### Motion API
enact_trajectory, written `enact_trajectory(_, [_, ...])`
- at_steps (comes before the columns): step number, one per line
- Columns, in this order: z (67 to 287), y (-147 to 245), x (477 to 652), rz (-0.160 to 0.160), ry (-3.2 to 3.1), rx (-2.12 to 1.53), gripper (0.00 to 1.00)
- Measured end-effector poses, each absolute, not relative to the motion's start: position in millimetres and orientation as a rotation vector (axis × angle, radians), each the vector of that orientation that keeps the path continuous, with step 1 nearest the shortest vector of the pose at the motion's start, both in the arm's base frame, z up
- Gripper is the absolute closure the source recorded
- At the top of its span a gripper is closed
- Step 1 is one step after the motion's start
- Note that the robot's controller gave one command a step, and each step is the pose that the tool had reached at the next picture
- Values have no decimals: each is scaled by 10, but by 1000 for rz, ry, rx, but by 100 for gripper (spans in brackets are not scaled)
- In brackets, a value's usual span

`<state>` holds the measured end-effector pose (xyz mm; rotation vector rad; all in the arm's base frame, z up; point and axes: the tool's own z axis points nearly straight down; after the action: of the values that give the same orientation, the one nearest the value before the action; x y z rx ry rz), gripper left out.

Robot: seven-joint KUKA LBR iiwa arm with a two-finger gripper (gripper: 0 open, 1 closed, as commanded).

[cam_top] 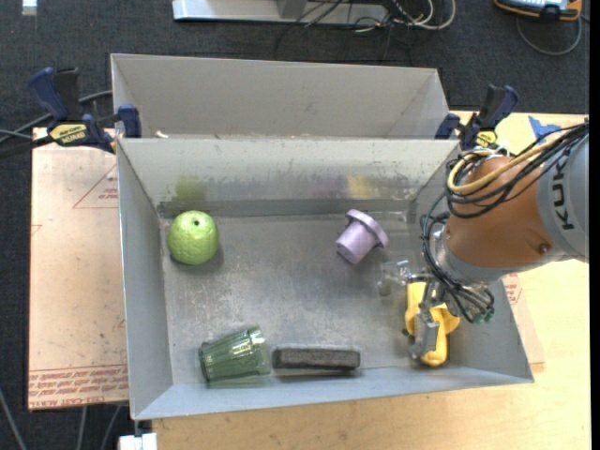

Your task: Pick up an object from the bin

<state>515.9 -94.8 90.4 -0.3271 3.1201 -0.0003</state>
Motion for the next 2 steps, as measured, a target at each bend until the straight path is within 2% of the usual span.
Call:
enact_trajectory(1, [1271,-1051,5044,9,3137,-339,0])
enact_trajectory(2, [1417,-1304,5429,-8,3105,-350,0])
